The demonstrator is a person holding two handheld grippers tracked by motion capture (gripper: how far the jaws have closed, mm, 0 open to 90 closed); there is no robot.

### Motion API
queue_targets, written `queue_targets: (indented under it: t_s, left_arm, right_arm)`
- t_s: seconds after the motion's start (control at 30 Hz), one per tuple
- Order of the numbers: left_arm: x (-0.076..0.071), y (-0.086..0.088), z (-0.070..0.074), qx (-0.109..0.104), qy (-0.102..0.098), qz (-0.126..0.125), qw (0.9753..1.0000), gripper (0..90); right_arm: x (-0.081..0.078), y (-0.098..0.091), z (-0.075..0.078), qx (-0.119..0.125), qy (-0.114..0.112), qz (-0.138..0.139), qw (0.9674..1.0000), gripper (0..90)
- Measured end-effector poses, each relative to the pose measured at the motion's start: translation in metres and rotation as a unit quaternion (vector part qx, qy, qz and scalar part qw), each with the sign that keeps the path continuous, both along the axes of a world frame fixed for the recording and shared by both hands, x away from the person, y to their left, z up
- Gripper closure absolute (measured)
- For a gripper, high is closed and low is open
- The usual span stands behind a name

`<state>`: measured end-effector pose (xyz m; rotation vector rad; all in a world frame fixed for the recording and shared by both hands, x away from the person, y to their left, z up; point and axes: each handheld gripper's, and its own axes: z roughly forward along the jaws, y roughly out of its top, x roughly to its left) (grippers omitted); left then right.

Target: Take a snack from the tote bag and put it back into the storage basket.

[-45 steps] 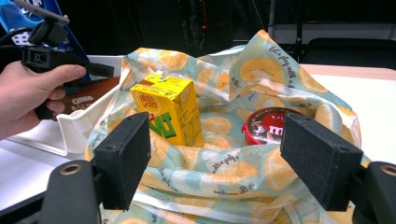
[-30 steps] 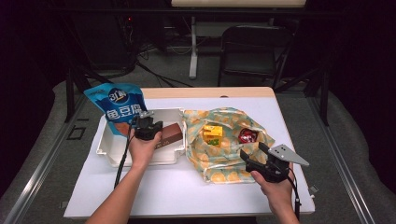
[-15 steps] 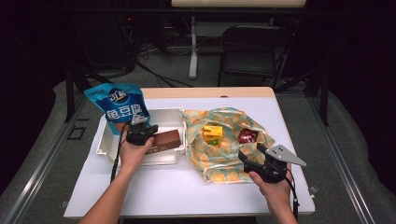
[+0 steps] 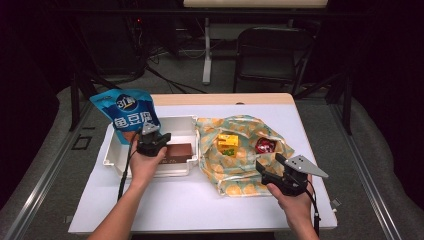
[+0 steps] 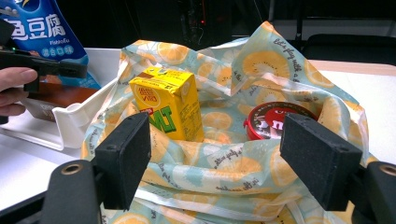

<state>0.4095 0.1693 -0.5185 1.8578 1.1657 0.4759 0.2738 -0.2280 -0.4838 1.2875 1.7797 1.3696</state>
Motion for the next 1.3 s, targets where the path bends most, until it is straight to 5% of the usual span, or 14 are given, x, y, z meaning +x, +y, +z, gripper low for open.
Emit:
queue_targets:
  t_s: [0.23, 0.53, 0.83, 1.3]
  left_arm:
    - [-0.013, -0.039, -0.002, -0.029, 0.047, -0.028, 0.9981, 90.0]
    - [-0.019, -0.061, -0.005, -0.025, 0.062, -0.019, 0.9976, 90.0]
    - [-0.025, -0.054, -0.005, -0.015, 0.062, -0.011, 0.9979, 90.0]
    - [-0.025, -0.01, -0.006, -0.029, 0.059, 0.029, 0.9974, 90.0]
  right_arm:
    - [-0.001, 0.002, 0.001, -0.002, -0.001, 0.001, 1.0, 24.1]
    - [-0.001, 0.0, 0.0, -0.001, -0.001, 0.0, 1.0, 24.1]
    - [0.0, 0.001, -0.001, -0.005, -0.001, 0.0, 1.0, 24.1]
    - [0.001, 0.003, -0.003, -0.009, 0.001, 0.0, 1.0, 24.1]
